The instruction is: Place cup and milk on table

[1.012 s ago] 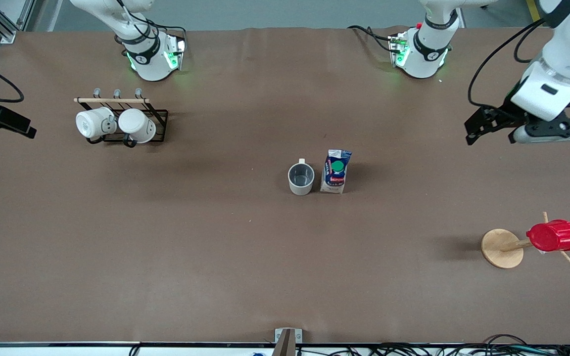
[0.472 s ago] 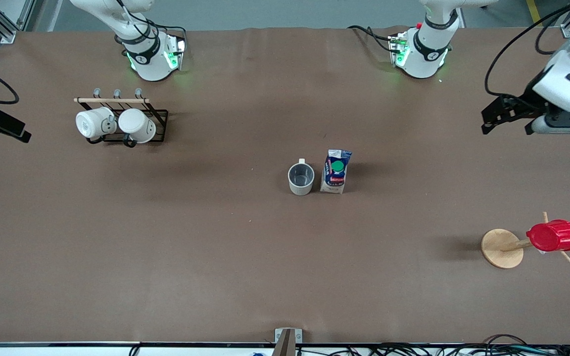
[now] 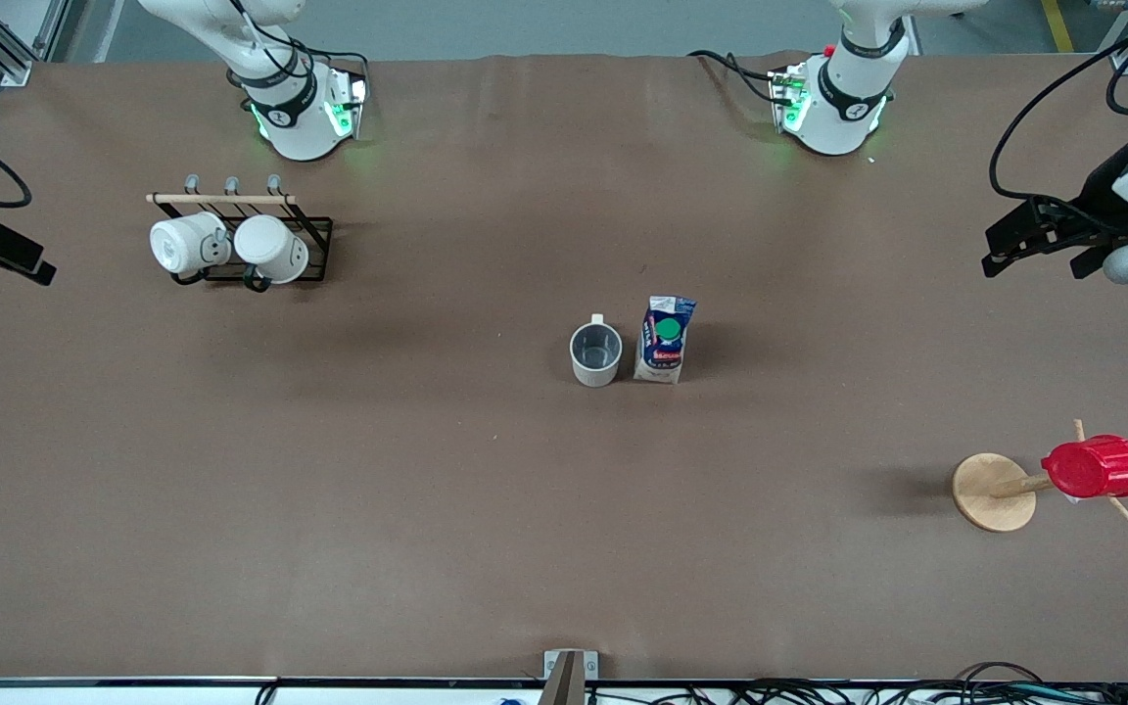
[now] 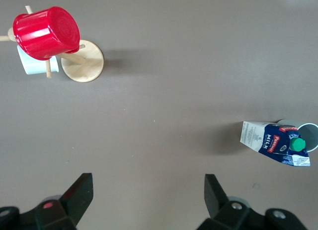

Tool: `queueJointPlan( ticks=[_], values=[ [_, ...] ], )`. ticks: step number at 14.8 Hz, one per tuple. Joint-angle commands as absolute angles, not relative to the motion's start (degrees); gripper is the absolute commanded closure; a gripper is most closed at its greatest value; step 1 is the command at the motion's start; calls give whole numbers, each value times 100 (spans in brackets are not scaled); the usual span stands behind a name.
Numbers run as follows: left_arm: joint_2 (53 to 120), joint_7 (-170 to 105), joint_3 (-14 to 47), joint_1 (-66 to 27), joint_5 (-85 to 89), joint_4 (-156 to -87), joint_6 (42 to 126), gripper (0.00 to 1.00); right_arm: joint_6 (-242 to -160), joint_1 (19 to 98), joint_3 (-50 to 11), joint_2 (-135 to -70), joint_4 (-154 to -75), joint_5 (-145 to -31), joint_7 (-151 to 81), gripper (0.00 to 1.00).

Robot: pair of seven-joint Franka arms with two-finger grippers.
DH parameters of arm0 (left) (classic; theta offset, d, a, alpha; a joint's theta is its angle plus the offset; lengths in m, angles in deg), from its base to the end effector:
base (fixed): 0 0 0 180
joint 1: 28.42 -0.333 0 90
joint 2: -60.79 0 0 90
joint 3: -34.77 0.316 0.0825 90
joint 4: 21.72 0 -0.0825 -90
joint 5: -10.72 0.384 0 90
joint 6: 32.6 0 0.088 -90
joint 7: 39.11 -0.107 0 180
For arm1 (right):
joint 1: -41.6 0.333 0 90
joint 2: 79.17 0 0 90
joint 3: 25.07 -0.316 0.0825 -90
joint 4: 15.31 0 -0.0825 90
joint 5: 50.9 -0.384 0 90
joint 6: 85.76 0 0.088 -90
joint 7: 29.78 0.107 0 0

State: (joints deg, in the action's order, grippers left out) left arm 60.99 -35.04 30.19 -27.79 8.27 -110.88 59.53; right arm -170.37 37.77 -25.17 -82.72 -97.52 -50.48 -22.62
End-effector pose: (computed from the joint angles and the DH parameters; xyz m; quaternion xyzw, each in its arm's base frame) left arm 0.5570 -0.0552 0.6330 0.9994 -0.0097 0.0224 0.0234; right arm 0.5633 -0.0376 0.6452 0.9954 -0.0952 -0.0099 0.0039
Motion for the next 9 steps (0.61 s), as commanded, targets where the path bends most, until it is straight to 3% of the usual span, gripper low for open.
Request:
queueJointPlan(
  ticks=[1,9],
  values=[
    [6097,-3446,3090,-2692,738,-11013,5766,2,-17066,3694,-2569,-8146,-9836,-5134,-2328,0],
    [6062,-3305,2791,-2762,984,-11119,5810,2,-17066,3685,-2569,-8137,-9836,-5134,-2328,0]
  ],
)
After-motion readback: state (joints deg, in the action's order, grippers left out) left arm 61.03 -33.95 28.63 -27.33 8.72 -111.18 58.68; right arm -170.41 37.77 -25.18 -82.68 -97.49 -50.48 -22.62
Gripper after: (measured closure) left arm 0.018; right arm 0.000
